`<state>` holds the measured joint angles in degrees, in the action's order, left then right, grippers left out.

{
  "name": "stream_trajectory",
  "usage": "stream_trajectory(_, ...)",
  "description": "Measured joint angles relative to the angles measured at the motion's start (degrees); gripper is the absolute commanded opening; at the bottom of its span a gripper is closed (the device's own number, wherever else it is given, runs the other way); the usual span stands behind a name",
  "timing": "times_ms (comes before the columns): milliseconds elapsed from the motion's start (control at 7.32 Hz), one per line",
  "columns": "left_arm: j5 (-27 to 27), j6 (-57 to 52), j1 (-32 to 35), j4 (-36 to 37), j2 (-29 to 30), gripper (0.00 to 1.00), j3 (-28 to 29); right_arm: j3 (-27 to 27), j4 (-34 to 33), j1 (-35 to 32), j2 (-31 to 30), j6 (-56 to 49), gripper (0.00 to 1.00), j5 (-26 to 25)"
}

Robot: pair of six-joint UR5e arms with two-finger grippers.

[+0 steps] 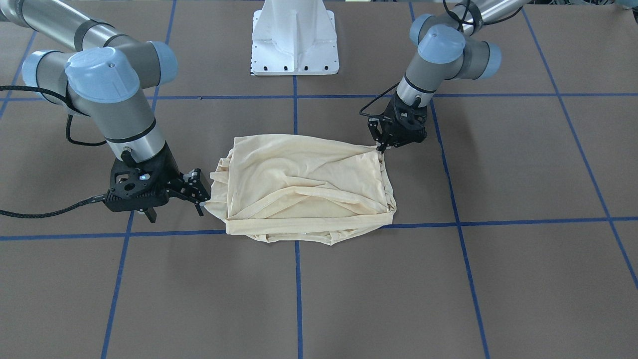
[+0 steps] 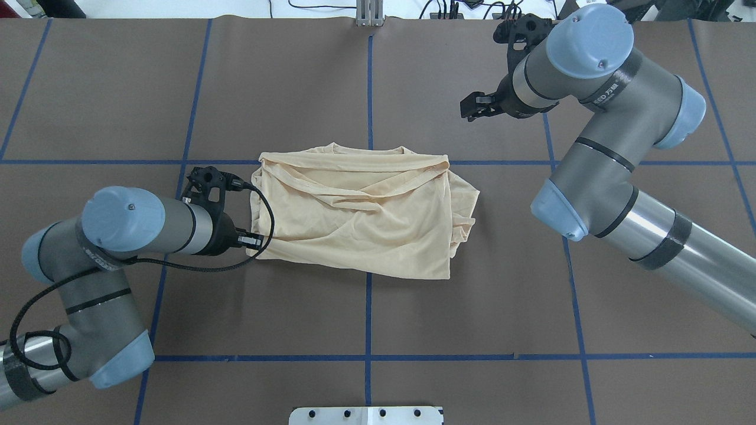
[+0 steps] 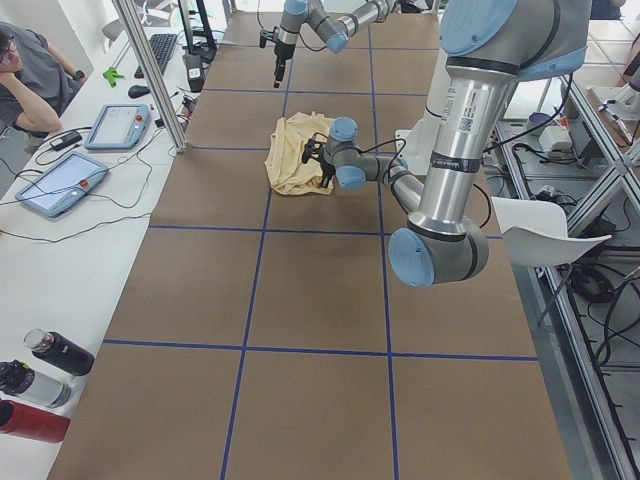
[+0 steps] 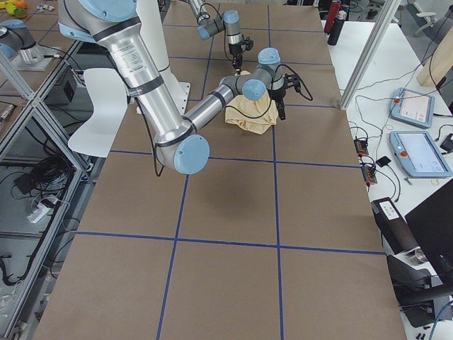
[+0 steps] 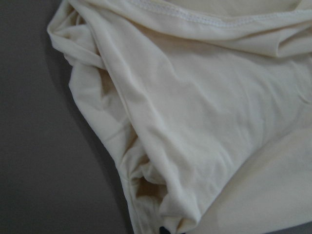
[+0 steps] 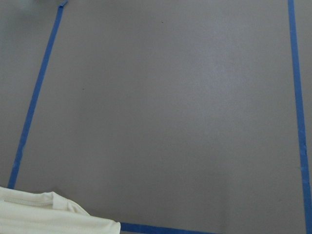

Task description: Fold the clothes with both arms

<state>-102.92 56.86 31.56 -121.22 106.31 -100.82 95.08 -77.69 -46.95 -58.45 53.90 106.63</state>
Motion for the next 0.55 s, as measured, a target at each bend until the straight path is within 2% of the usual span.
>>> stream_trajectory(273, -0.19, -7.98, 7.87, -0.23, 2.44, 0.00, 6.52, 0.05, 0.00, 0.15, 0.05, 0.47, 1.00, -0.10)
stream_trajectory(547, -0.25, -13.79, 14.83, -1.47, 10.60, 0.00, 18.12, 0.26, 0.00, 0.25, 0.00, 0.80, 1.00, -0.18)
